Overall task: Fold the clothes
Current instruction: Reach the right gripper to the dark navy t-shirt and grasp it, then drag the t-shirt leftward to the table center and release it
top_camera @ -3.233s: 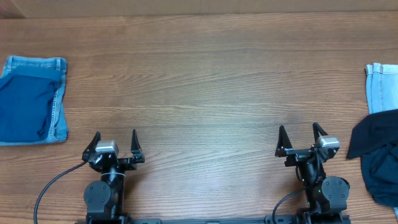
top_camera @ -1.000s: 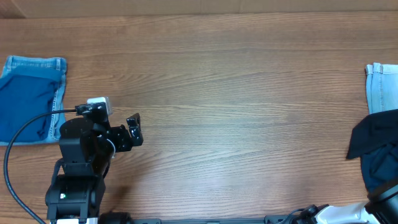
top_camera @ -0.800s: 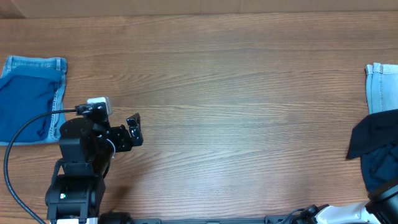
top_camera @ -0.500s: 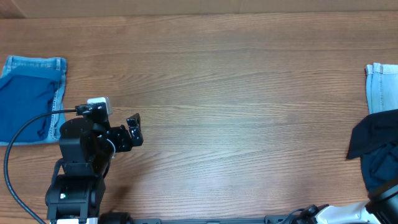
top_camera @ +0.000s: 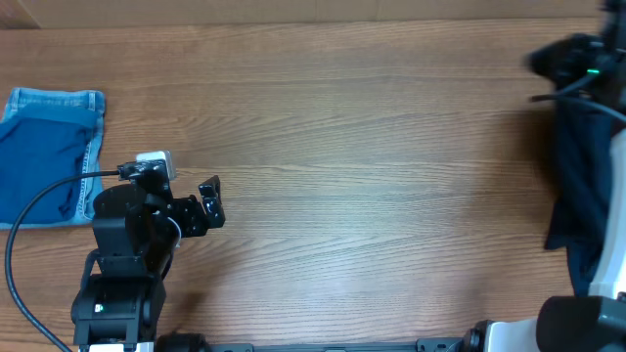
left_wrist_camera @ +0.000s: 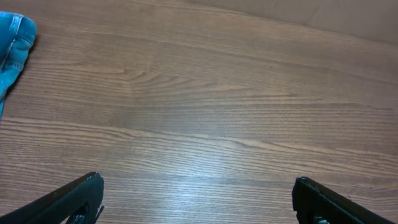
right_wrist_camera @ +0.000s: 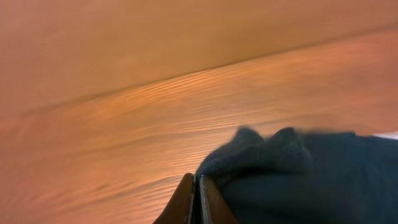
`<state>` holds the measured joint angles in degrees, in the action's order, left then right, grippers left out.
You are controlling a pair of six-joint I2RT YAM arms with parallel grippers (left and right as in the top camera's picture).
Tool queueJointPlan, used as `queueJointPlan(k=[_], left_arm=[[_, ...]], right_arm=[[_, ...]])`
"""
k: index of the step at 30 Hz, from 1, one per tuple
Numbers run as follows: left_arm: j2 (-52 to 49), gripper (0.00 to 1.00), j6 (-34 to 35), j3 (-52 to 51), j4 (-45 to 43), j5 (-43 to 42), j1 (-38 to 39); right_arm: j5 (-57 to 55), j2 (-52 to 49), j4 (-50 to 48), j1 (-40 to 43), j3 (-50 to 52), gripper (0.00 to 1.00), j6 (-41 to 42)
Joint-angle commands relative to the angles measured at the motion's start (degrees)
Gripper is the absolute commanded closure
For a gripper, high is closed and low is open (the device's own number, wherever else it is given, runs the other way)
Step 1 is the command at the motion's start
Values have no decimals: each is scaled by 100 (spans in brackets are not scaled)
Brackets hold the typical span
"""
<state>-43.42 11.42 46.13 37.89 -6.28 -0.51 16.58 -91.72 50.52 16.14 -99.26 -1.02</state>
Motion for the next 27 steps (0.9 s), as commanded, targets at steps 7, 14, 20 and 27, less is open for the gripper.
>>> queueJointPlan(k=[7, 14, 20, 27], left_arm=[[2, 0, -157, 162, -44, -63, -31], [2, 0, -157, 162, -42, -63, -31], [2, 0, -155, 162, -63, -63, -31], [2, 0, -157, 162, -90, -61, -31]], right_arm=[[116, 9, -26, -1746, -109, 96, -546], [1080, 9, -483, -2326, -109, 96, -719], [1314, -264, -1034, -3421, -109, 96, -717], [1355, -737, -1176, -4588, -109, 88, -671]])
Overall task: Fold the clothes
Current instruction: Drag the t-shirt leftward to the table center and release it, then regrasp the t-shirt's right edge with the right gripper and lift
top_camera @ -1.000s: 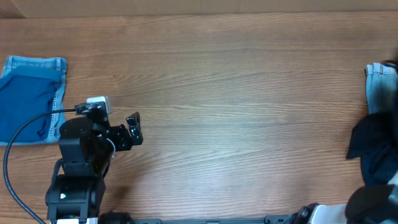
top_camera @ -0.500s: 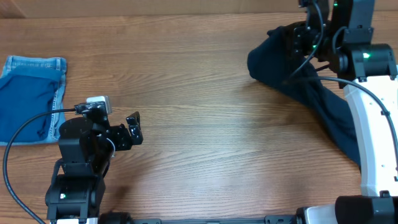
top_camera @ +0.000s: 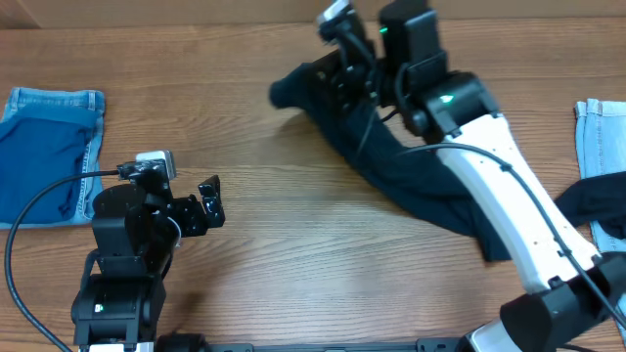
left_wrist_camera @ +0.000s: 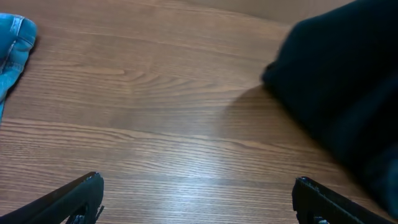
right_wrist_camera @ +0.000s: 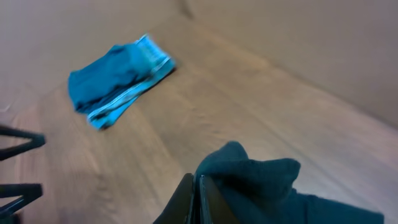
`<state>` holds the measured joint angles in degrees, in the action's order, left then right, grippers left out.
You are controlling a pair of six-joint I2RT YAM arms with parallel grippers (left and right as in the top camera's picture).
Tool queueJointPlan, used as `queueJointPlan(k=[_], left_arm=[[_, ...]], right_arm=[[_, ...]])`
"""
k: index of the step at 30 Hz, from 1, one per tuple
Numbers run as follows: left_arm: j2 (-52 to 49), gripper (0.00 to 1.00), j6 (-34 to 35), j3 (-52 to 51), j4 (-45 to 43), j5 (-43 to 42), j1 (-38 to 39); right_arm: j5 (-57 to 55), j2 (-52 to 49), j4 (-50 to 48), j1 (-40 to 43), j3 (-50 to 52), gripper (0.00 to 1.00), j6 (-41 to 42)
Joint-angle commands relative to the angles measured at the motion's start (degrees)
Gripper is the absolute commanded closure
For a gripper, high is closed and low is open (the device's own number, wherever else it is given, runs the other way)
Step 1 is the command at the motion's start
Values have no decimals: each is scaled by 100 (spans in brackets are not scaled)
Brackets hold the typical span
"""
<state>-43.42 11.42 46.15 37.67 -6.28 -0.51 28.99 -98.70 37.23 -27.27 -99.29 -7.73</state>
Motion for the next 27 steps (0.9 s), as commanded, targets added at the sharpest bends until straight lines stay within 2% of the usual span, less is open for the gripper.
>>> queueJointPlan(k=[1, 3, 4, 5, 8, 9, 11, 13, 15, 19, 23, 27], left_arm=[[2, 0, -157, 160, -92, -61, -31], [2, 0, -157, 160, -225, -61, -31], [2, 0, -157, 160, -278, -61, -31], [2, 0, -157, 160, -330, -61, -31], [2, 0, -157, 160, -428, -61, -31], [2, 0, -157, 160, -426, -61, -31], [-35, 0, -157, 160, -426, -61, -31], [-170, 0, -157, 160, -407, -66, -31], [-343, 0, -153, 160, -407, -83, -31], [-492, 0, -153, 160, -437, -85, -31], [-490, 0, -155, 160, -498, -83, -31], [-492, 0, -155, 160, -498, -79, -31]], right_arm=[[114, -26, 302, -304, -107, 71, 0], [98, 33, 839, -225, -107, 35, -2], [-33, 44, 1036, -109, -109, 34, 0], [-446, 44, 1292, 122, -109, 28, 72], [-1521, 44, 1978, 817, -109, 24, 662], [-1821, 44, 2288, 1093, -107, 18, 863], [-2374, 44, 2826, 1569, -107, 16, 1296], [-3126, 44, 3576, 2269, -107, 16, 2153], [-3150, 44, 4041, 2955, -72, 16, 2573], [-3003, 44, 4439, 3851, 361, 15, 2778], [-2743, 44, 4485, 4096, 1241, 16, 2774], [-2850, 94, 4017, 4179, 2232, 15, 2946]])
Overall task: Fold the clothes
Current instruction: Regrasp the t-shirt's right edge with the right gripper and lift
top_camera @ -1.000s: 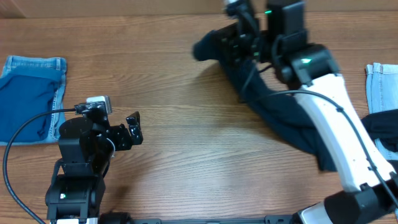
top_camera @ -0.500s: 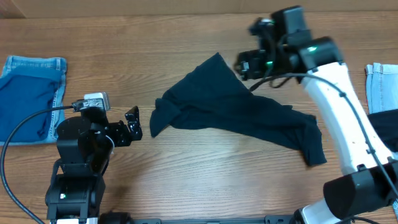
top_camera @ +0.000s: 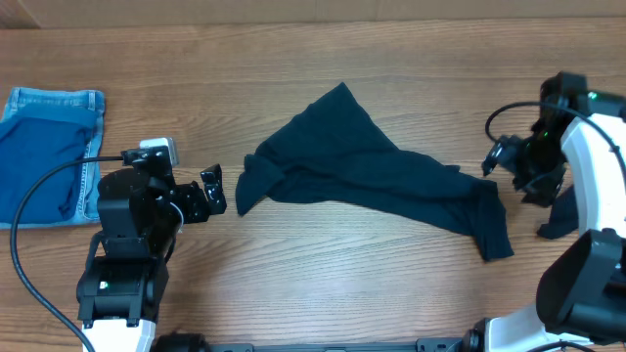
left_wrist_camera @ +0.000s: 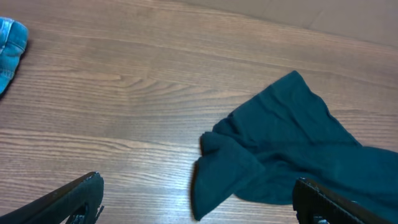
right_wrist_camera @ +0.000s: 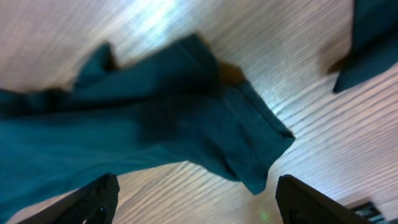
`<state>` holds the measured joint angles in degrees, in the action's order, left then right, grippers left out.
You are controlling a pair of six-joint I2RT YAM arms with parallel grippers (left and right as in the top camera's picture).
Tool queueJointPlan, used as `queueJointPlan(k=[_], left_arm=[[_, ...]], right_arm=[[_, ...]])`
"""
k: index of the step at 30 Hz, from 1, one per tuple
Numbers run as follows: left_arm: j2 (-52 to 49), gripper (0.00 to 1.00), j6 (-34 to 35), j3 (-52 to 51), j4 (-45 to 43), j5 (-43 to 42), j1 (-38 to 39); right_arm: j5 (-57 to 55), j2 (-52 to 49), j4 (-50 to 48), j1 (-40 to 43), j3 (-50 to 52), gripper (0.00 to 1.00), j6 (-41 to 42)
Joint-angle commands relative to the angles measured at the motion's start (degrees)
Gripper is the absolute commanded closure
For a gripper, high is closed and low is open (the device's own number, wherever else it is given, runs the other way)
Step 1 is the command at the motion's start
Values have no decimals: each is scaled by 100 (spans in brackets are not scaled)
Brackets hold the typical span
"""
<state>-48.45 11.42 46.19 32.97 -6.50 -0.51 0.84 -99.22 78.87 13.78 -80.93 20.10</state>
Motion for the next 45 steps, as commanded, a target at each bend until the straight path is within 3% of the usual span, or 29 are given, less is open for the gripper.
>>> queueJointPlan(k=[1, 6, 11, 13, 14, 16, 22, 24, 25, 27, 31, 36, 40, 45], left_arm=[[11, 0, -155, 155, -28, -57, -31], [9, 0, -155, 155, -92, -55, -31], [9, 0, -155, 155, -105, -59, -31], [9, 0, -155, 155, -107, -59, -31], [9, 0, -155, 155, -107, -59, -31], [9, 0, -155, 155, -107, -59, -31], [9, 0, -155, 155, -114, -59, -31], [9, 0, -155, 155, -133, -59, -31], [9, 0, -155, 155, -179, -59, -31], [9, 0, -153, 155, -197, -61, -31], [9, 0, -153, 155, -197, -59, -31], [9, 0, -153, 155, -197, -61, -31], [9, 0, -153, 155, -197, -61, -31], [-22, 0, 2, 155, -297, -201, -26]], right_arm=[[-35, 149, -214, 114, 592, 15, 160], [-11, 149, -822, 136, 1526, 18, 162], [210, 149, -1329, 120, 1923, 27, -13], [243, 149, -1357, 90, 2017, 45, -59], [247, 149, -1397, 44, 2090, 71, -59], [249, 146, -1397, -24, 2103, 96, -57], [245, 199, -1211, -109, 1506, 96, -61], [249, 358, -907, -109, 400, 96, -238], [514, 415, -774, -151, -769, 96, -721], [1220, 413, -695, -378, -2153, 96, -1604], [1318, 413, -586, -1069, -3641, 96, -2304], [1036, 415, -632, -1458, -4035, 96, -2358], [-776, 494, -728, -1342, -4242, 96, -1725], [-855, 664, -780, -1300, -4553, 96, -1729]])
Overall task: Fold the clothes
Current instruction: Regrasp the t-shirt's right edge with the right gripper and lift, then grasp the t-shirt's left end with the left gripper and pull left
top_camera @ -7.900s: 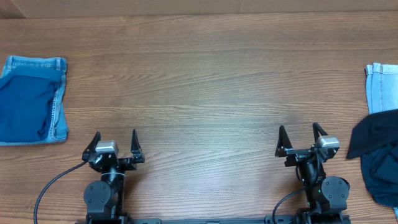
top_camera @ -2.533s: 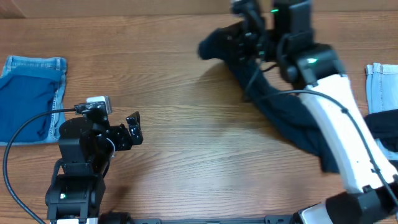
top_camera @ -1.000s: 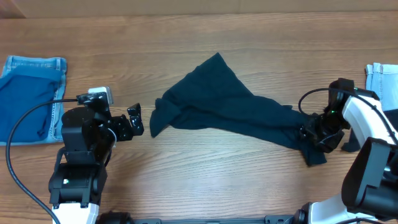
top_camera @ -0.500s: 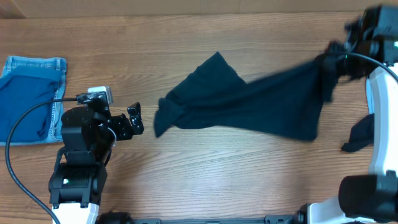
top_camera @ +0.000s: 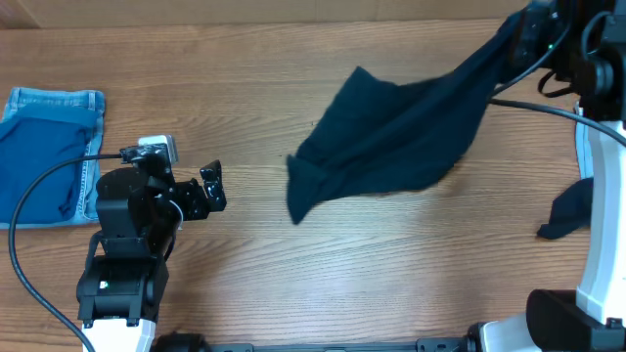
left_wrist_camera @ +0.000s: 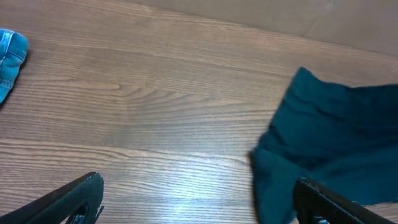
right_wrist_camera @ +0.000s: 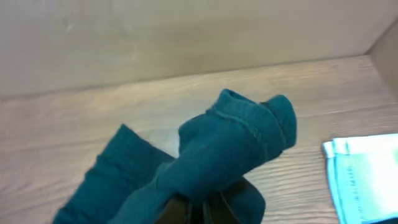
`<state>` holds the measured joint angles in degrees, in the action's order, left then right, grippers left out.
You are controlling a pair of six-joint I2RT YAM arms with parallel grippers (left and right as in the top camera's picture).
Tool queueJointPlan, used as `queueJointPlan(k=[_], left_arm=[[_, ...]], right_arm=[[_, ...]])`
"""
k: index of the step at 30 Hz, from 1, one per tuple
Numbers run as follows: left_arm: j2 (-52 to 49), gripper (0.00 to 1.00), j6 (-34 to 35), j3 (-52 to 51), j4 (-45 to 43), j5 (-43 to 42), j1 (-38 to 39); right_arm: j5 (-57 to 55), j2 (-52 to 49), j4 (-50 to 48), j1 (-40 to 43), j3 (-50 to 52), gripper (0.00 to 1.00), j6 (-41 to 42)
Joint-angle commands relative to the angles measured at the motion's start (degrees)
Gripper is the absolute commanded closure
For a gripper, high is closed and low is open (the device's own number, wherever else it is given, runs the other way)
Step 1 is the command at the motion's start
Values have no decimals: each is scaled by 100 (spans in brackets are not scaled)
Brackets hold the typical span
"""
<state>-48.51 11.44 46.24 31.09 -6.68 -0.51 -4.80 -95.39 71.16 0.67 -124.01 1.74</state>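
A dark teal garment [top_camera: 401, 137] hangs stretched from the back right down toward the table's middle; its lower corner [top_camera: 296, 200] is nearest my left arm. My right gripper [top_camera: 523, 34] is shut on a bunched edge of the garment [right_wrist_camera: 233, 140], and its jaws [right_wrist_camera: 200, 208] are mostly hidden under the cloth. My left gripper [top_camera: 211, 188] stands open over bare wood, left of the garment [left_wrist_camera: 339, 146] and apart from it. Nothing lies between the left gripper's [left_wrist_camera: 198, 182] fingers.
Folded blue denim [top_camera: 44, 156] lies at the table's far left, and its edge [left_wrist_camera: 9, 53] shows in the left wrist view. Light blue denim [right_wrist_camera: 364, 171] and a dark cloth piece [top_camera: 567, 217] sit at the right edge. A wall runs behind the table.
The garment lay spread flat across the table's middle with my right gripper open beside its right end. Now that gripper is shut on it and holds it raised at the back right. The left arm stayed put.
My right gripper first held the dark garment at the far right. Then it held the garment over the back middle of the table. After that the garment lay spread on the wood and the gripper was open. Now the gripper holds an edge of it aloft.
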Motion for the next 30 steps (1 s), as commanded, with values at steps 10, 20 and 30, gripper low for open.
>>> queueJointPlan(k=[10, 20, 30], left_arm=[[-1888, 0, 201, 151, -1342, -1773, 1447], [-4048, 0, 658, 151, -3067, -1364, 3440], [-5191, 16, 785, 164, -3609, 313, 3847]], right_arm=[[-155, 256, 306, 9, -238, 96, 111], [-155, 195, 400, 9, -234, 96, 111], [-155, 192, 402, 9, -234, 96, 111]])
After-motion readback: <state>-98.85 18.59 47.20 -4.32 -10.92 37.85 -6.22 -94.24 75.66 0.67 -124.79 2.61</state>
